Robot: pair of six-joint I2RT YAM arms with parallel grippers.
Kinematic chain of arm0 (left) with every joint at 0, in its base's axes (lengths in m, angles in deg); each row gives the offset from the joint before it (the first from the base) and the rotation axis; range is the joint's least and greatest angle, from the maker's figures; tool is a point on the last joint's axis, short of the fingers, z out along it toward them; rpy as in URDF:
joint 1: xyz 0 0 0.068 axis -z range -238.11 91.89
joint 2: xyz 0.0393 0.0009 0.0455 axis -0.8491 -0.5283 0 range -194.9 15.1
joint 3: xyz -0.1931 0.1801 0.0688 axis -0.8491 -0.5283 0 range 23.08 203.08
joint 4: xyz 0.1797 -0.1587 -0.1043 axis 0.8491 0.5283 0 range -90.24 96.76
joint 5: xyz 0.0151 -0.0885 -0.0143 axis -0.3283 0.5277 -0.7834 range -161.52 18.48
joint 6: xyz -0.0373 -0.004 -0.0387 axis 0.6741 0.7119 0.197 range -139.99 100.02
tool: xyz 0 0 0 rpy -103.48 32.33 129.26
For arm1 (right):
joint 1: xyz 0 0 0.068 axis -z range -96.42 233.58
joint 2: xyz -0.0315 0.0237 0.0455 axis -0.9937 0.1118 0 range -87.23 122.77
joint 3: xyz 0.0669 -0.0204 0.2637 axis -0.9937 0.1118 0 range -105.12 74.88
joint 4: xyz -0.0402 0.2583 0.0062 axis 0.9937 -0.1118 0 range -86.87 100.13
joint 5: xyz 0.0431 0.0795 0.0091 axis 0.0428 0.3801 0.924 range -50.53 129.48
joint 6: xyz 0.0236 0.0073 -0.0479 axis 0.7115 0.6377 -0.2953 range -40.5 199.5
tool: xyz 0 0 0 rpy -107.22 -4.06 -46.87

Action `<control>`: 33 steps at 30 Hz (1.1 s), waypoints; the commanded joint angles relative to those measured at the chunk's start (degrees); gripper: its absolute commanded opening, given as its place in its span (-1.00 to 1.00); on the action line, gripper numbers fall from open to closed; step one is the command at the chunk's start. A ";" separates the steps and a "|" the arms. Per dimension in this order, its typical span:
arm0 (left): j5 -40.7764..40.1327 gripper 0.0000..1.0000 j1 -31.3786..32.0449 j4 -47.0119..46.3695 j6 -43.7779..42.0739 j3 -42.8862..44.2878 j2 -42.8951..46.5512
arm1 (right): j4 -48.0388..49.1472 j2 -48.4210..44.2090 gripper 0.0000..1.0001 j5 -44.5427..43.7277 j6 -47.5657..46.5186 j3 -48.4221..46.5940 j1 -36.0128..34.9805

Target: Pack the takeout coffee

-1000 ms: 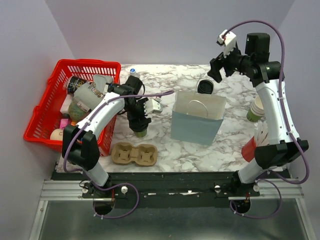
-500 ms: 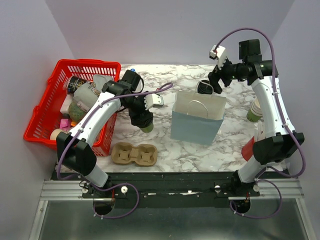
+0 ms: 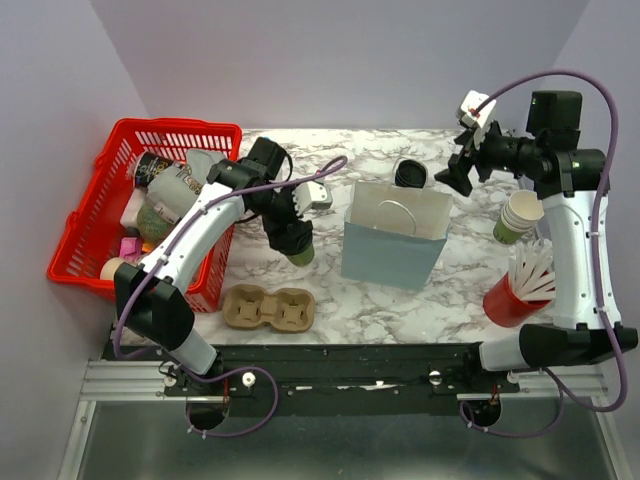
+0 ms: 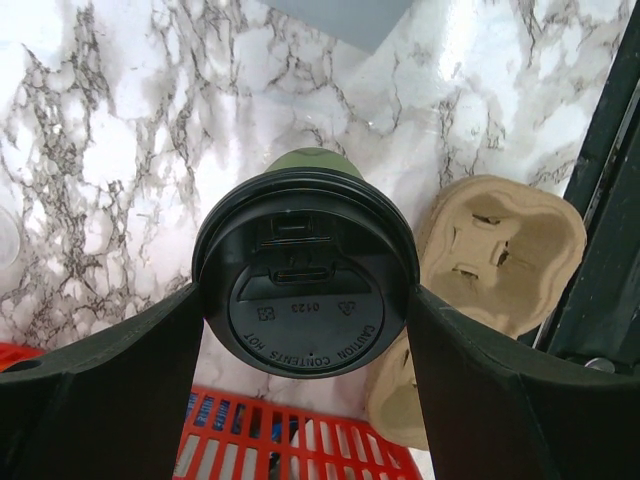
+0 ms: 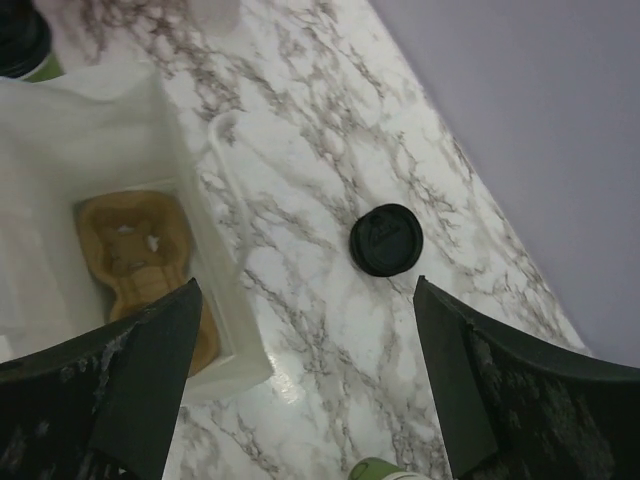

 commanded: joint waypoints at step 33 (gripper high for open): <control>0.05 -1.00 -2.69 -10.97 16.10 31.92 3.13 | 1.66 -0.48 -0.99 -2.02 -9.91 11.69 -11.28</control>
